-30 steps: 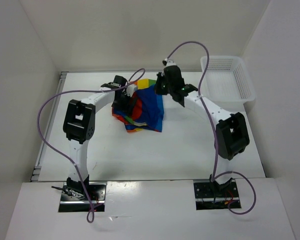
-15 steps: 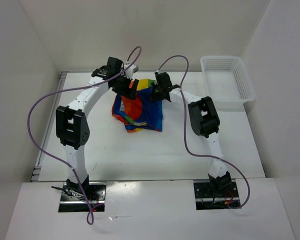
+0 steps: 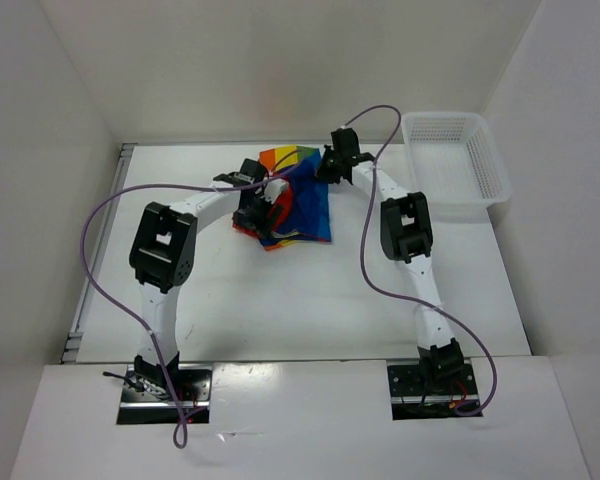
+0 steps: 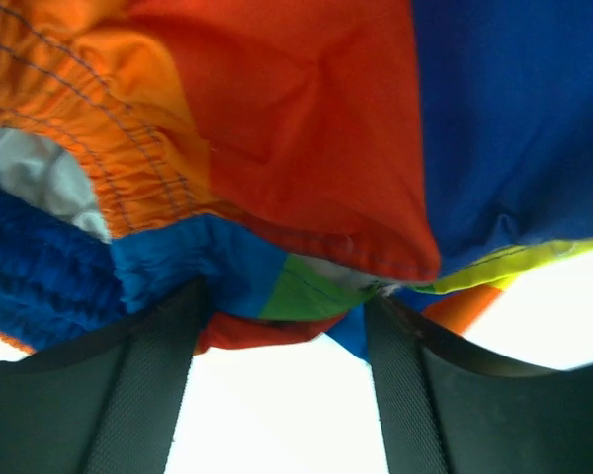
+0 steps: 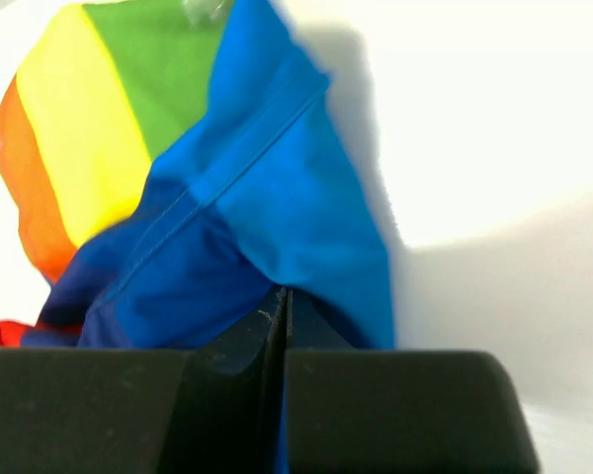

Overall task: Fold and stack the shorts
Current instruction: Fold the shorts

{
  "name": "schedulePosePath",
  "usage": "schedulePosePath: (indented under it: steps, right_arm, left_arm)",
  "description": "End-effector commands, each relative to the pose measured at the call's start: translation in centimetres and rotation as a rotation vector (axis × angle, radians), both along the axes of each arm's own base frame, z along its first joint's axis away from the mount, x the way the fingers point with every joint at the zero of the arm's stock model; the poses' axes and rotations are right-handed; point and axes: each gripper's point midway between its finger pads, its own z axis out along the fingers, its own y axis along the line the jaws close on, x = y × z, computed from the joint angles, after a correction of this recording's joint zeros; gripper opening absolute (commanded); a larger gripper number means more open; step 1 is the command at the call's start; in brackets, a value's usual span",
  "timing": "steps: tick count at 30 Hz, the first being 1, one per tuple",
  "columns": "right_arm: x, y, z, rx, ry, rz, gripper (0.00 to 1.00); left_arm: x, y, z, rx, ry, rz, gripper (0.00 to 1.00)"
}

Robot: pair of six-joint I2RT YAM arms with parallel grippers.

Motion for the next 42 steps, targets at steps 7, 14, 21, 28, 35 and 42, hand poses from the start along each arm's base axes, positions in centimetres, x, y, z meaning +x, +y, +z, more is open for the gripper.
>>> schedulePosePath:
  steps: [7, 14, 21, 28, 35, 42]
  right_arm:
    - [1.8, -1.3, 0.0, -0.051, 0.005, -0.077, 0.0]
    - [1.6, -0.5, 5.9, -0.055, -0.092, 0.044, 0.01]
    - [-2.1, 0.5, 14.0, -0.147, -0.237, 0.104, 0.35]
    - [-7.6, -1.8, 14.8, -0.12, -0.235, 0.056, 0.43]
    - [-11.6, -2.5, 10.6, -0.113, -0.14, 0.091, 0.43]
    - [-14.6, -1.8, 6.5, -0.047, -0.026, 0.129, 0.44]
  left_arm:
    - [-3.9, 2.8, -2.1, 0.083, 0.083, -0.088, 0.67]
    - [-0.3, -1.6, 7.8, -0.199, -0.04, -0.104, 0.86]
    - [3.3, 0.0, 16.7, -0.318, -0.248, 0.002, 0.89]
    - [3.2, -0.1, 9.8, -0.291, -0.113, 0.034, 0.86]
    - [4.6, 1.6, 5.5, -0.206, -0.096, 0.102, 0.84]
    - [3.7, 1.7, 2.2, -0.193, -0.024, 0.104, 0.84]
